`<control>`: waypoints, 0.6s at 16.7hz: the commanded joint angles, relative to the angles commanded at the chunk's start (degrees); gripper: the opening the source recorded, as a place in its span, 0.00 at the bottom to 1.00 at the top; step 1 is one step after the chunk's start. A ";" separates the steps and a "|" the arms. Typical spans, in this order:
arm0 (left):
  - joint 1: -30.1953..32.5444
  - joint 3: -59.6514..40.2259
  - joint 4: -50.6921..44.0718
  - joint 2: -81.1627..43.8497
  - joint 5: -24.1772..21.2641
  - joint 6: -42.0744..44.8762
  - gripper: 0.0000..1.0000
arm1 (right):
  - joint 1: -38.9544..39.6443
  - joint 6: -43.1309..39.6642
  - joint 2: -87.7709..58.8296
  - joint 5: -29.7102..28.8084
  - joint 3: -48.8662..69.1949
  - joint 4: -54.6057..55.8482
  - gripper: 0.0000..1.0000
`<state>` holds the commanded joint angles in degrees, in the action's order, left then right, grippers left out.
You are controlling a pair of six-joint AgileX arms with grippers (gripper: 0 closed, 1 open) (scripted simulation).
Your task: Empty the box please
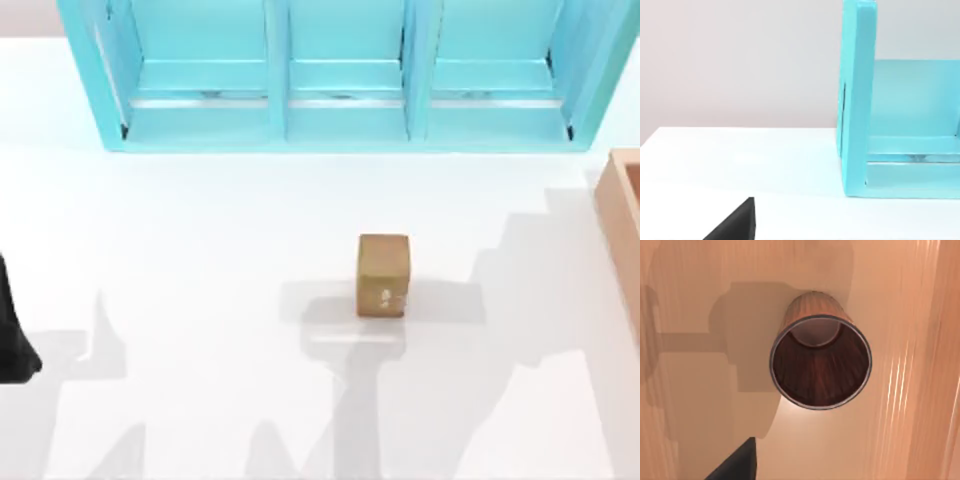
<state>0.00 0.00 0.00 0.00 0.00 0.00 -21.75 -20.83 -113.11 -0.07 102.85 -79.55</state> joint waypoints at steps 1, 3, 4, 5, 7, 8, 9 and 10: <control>0.00 0.00 0.00 0.00 0.00 0.00 1.00 | 0.19 0.08 -0.24 -0.05 0.21 -0.03 1.00; 0.00 0.00 0.00 0.00 0.00 0.00 1.00 | -0.09 -0.14 -0.39 -0.05 -0.65 0.85 1.00; 0.00 0.00 0.00 0.00 0.00 0.00 1.00 | -0.38 -0.37 -0.60 -0.04 -1.72 2.11 1.00; 0.00 0.00 0.00 0.00 0.00 0.00 1.00 | -0.59 -0.57 -0.84 -0.03 -2.99 3.73 1.00; 0.00 0.00 0.00 0.00 0.00 0.00 1.00 | -0.51 -0.61 -1.35 0.08 -6.24 7.62 1.00; 0.00 0.00 0.00 0.00 0.00 0.00 1.00 | -0.23 -0.44 -1.53 0.17 -8.14 9.67 1.00; 0.00 0.00 0.00 0.00 0.00 0.00 1.00 | 0.11 -0.21 -1.67 0.27 -10.11 11.69 1.00; 0.00 0.00 0.00 0.00 0.00 0.00 1.00 | 0.43 0.02 -1.80 0.34 -12.10 13.69 1.00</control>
<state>0.00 0.00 0.00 0.00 0.00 0.00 -21.32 -20.81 -114.90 0.27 90.75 -65.86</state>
